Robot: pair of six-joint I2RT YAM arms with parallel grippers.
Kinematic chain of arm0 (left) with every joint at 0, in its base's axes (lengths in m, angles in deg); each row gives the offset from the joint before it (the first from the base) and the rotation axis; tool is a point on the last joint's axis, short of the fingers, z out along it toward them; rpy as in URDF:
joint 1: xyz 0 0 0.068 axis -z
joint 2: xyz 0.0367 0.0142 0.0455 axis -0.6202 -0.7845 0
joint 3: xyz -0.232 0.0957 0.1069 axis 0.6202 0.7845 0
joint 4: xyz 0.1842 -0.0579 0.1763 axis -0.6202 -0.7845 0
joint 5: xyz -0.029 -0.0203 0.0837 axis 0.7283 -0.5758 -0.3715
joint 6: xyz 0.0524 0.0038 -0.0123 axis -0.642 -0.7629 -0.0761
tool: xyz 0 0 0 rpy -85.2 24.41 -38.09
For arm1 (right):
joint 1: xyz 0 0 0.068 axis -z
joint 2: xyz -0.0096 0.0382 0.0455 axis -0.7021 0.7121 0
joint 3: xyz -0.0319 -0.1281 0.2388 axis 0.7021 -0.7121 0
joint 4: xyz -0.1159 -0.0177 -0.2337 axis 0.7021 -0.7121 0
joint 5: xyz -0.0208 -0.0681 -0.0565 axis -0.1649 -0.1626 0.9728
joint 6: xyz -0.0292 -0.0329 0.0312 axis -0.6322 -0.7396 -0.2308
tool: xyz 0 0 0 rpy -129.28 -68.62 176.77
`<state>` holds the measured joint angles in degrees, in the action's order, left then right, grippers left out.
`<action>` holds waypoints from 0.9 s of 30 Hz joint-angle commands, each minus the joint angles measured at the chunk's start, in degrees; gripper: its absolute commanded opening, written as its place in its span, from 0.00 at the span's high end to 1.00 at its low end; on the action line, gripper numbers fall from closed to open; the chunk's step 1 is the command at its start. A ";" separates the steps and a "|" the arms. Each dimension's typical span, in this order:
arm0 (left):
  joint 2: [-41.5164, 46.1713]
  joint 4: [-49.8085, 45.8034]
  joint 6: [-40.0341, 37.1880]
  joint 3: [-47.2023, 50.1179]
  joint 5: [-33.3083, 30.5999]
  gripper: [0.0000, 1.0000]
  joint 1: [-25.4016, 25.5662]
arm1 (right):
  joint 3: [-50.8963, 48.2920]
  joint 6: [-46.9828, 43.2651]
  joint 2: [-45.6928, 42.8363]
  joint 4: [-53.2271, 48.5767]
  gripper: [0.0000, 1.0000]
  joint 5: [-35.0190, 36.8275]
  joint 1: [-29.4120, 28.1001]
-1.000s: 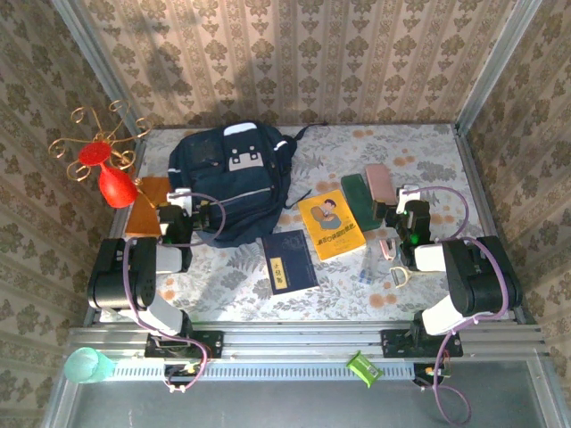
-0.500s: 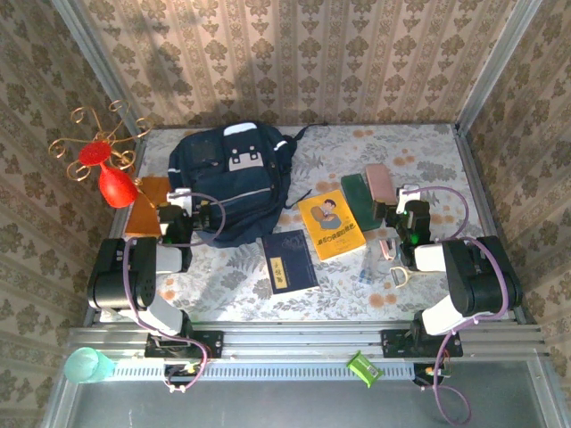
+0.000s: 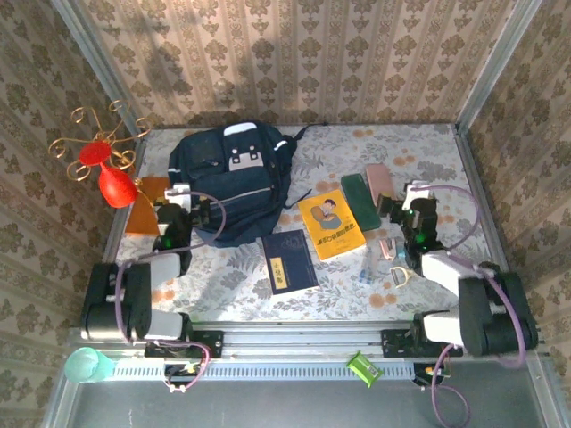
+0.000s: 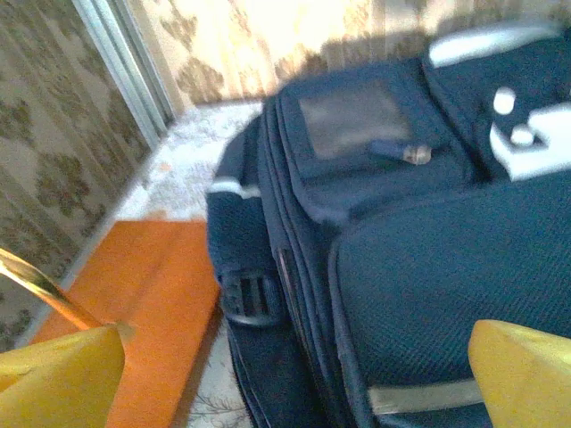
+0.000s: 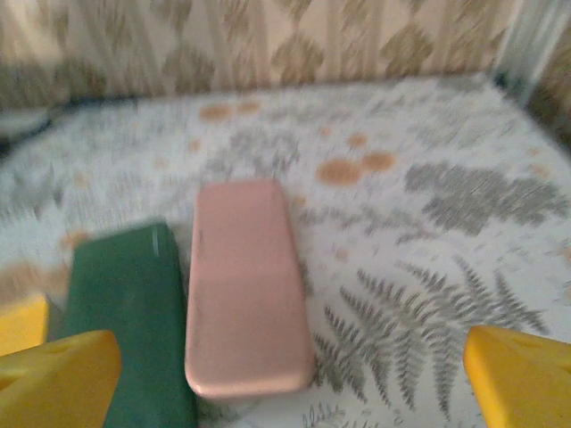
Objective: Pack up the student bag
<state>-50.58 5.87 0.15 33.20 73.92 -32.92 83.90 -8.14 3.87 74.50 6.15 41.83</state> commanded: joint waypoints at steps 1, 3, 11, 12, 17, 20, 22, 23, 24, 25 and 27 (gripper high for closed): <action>9.39 -20.04 9.21 -5.55 -7.12 0.00 -0.24 | 2.27 8.45 -7.53 -12.52 0.00 3.65 0.22; 12.53 -28.38 13.60 -8.04 -2.43 0.00 -1.01 | 2.69 10.67 -11.85 -16.09 0.00 -1.56 0.14; 10.67 -43.08 25.23 -15.22 12.17 0.00 5.45 | 13.75 17.87 -8.68 -32.14 0.08 -7.83 -12.67; 8.74 -45.96 24.34 -17.53 11.46 0.00 6.38 | 16.57 17.93 -5.90 -33.80 0.08 -7.08 -15.33; 0.73 -53.24 23.89 -24.42 7.51 0.00 4.12 | 31.21 19.11 10.52 -37.17 0.11 -9.03 -24.12; -1.08 -52.98 25.06 -24.15 7.43 0.00 1.17 | 39.46 20.82 20.57 -38.85 0.14 -10.97 -26.00; -2.65 -52.46 26.28 -23.72 8.97 0.00 -1.36 | 43.35 22.02 25.72 -38.04 0.14 -12.26 -26.54; -3.76 -51.53 26.81 -23.74 11.50 0.00 -2.60 | 45.16 22.59 28.32 -37.09 0.14 -12.75 -26.62; -5.11 -50.72 27.23 -24.16 13.50 0.00 -3.28 | 46.76 23.17 30.91 -35.79 0.15 -13.08 -26.60; -6.64 -50.21 27.46 -25.21 15.58 0.02 -3.47 | 48.53 23.76 33.13 -35.15 0.15 -13.18 -26.52; -10.17 -50.48 27.28 -28.07 17.33 0.04 -3.48 | 53.14 24.62 38.32 -34.88 0.15 -14.11 -26.37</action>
<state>-57.42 -44.13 25.68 8.86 85.74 -36.44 132.38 13.59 37.64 39.96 -5.85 15.19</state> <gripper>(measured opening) 0.971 0.853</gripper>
